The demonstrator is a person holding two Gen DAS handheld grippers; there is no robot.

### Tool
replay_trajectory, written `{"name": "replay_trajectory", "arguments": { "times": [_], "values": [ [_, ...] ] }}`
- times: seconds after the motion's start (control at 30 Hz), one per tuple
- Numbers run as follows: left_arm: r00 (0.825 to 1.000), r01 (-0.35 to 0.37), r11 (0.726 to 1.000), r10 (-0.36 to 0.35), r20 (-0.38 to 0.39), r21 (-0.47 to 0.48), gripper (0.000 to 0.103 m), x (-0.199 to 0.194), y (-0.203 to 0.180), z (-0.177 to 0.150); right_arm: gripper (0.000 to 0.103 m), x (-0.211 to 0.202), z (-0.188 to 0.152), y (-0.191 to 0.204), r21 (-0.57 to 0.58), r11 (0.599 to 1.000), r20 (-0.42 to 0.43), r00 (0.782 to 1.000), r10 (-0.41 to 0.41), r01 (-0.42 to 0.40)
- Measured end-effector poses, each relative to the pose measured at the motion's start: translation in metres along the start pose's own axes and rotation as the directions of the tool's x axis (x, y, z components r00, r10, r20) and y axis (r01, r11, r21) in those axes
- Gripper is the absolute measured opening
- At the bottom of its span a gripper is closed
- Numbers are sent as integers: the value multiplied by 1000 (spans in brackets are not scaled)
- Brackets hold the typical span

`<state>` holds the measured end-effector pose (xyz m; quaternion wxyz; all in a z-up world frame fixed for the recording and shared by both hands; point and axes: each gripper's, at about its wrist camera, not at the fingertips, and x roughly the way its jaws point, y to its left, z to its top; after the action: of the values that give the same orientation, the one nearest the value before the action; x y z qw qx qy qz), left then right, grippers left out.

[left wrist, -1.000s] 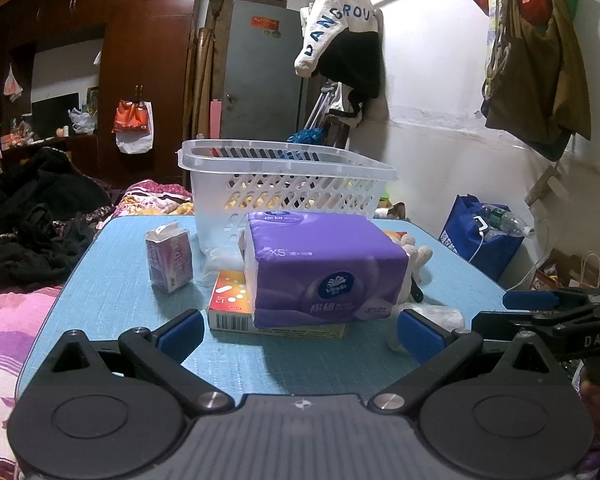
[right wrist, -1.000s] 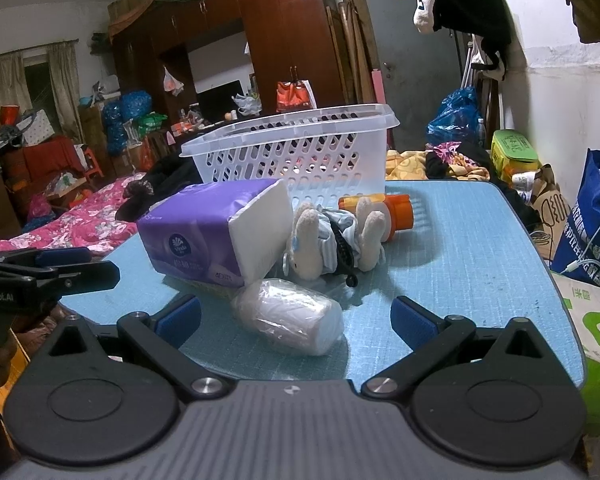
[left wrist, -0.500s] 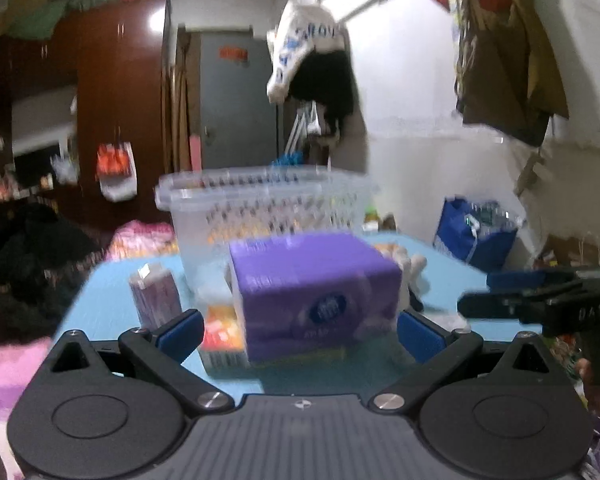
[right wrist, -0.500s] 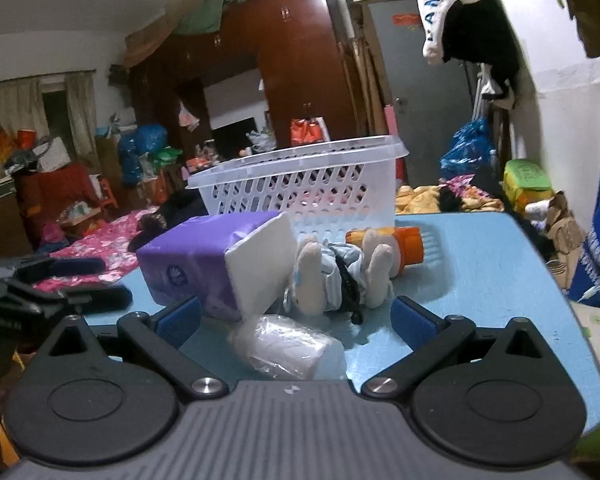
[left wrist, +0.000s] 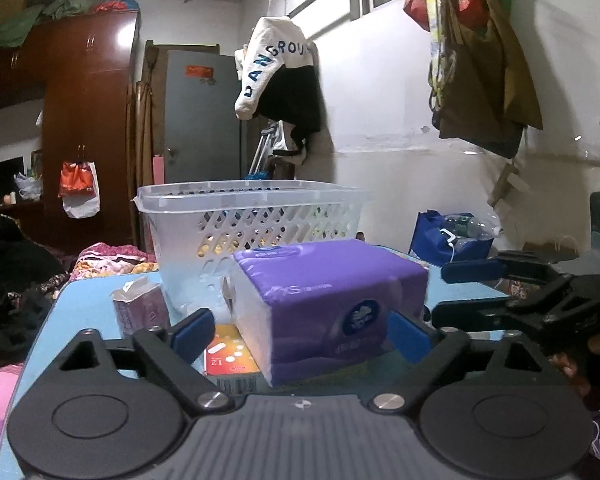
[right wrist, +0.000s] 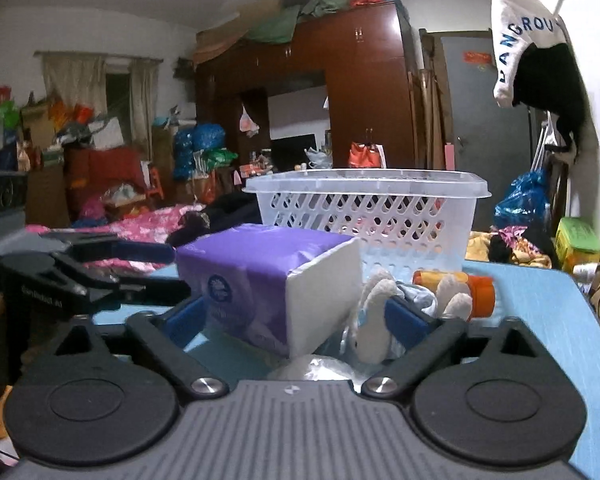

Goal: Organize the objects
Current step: 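Close the left gripper on the purple tissue pack, then lift the purple tissue pack with the left gripper and drop it into the white basket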

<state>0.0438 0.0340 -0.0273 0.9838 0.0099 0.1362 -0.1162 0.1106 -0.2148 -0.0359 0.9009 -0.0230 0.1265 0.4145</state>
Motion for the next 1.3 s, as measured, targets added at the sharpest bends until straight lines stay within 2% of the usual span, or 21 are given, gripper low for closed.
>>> {"name": "replay_trajectory", "arguments": {
  "times": [0.13,0.23,0.37,0.6,0.77,1.0,1.1,1.3],
  "values": [
    [999,28,999,-27,17,-33,80,7,12,-5,73,8,-4,-6,19,998,-14,998,56,-55],
    [998,61,998,-60,16,-33,78,11,18,-9,64,11,-8,-6,-12,997,-15,997,73,-73],
    [993,116,993,-116,14,-8,69,17,16,-10,64,9,-12,-5,-54,994,24,995,98,-96],
    [993,116,993,-117,23,38,62,12,12,-15,62,6,-14,-7,-76,993,29,995,96,-94],
    [986,165,986,-164,27,0,58,10,23,-15,60,6,-13,-7,-68,993,31,994,101,-98],
    [990,128,991,-130,46,50,55,5,11,-13,57,7,-8,-5,-73,993,25,995,99,-97],
    [988,135,990,-138,72,51,54,-2,10,-8,57,1,-4,-3,-75,992,51,993,102,-98],
    [982,120,990,-130,138,80,53,-13,0,30,56,-15,33,1,-134,989,106,991,76,-62]
  ]
}}
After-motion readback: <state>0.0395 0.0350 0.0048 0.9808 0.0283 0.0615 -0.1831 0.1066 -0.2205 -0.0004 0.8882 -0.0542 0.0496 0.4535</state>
